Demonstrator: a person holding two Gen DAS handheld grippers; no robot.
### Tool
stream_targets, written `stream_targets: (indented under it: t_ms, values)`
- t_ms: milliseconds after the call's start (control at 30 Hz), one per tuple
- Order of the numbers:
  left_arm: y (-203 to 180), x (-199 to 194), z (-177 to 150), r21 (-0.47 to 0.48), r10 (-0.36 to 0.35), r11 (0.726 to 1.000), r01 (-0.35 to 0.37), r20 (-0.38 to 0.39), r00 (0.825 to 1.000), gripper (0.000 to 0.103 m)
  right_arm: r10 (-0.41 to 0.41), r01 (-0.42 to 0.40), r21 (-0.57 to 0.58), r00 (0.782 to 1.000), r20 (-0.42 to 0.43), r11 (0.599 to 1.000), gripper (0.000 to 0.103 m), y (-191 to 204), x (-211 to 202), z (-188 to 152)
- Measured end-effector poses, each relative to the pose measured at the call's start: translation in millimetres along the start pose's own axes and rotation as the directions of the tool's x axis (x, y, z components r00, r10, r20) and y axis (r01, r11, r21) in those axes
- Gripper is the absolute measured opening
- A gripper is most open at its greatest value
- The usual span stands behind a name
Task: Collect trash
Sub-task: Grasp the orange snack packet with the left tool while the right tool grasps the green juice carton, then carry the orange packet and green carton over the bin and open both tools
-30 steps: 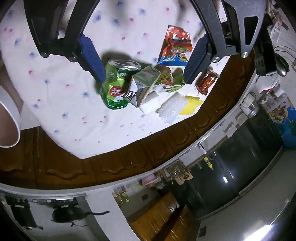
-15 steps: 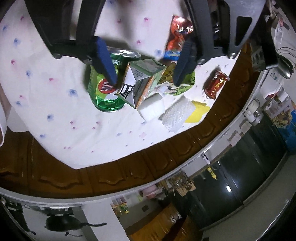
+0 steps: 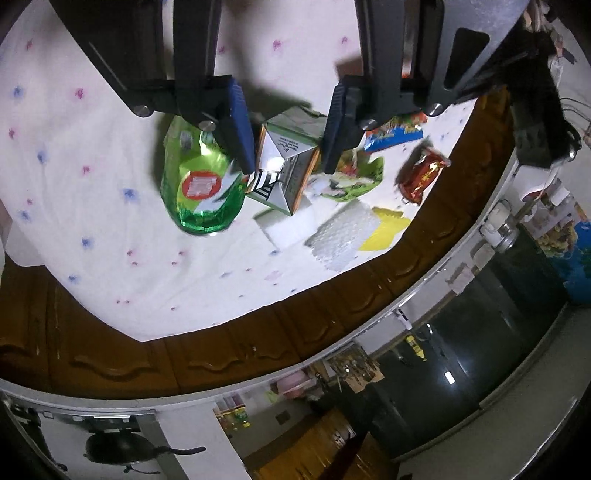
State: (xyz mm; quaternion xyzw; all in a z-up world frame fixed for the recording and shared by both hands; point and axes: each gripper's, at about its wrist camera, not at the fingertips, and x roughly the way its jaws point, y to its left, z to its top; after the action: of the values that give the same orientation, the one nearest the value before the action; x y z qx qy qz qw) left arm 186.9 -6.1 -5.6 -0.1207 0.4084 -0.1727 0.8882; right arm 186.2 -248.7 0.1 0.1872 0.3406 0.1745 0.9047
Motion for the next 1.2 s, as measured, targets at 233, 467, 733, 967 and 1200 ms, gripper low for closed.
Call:
stream_targets:
  t_ms: [233, 467, 733, 967, 1200]
  values:
    - [3.7, -12.7, -1.1, -0.013, -0.016, 1.000, 0.016, 0.017, 1.000, 0.001, -0.006, 0.006, -0.003, 1.000, -0.012, 1.000, 0.036, -0.3, -30.8, -32.2]
    - [-21.1, -28.1, 0.0, 0.026, -0.050, 0.998, 0.049, 0.058, 0.997, 0.001, -0.008, 0.005, 0.054, 0.999, 0.040, 0.999, 0.035, -13.5, -68.9, -42.4]
    - [-58.4, -36.3, -6.8, 0.083, -0.086, 0.993, 0.080, 0.077, 0.993, 0.001, -0.044, 0.035, 0.071, 0.990, 0.131, 0.997, 0.035, -22.7, -102.8, -45.0]
    - [-87.2, -37.4, -7.9, 0.127, -0.128, 0.985, 0.118, 0.072, 0.989, 0.001, -0.070, 0.050, 0.112, 0.980, 0.185, 0.992, 0.035, -39.8, -128.3, -43.3]
    - [-118.2, -31.4, -5.0, 0.166, -0.169, 0.974, 0.157, 0.060, 0.984, 0.001, -0.106, 0.077, 0.132, 0.968, 0.227, 0.988, 0.035, -54.8, -149.6, -38.7]
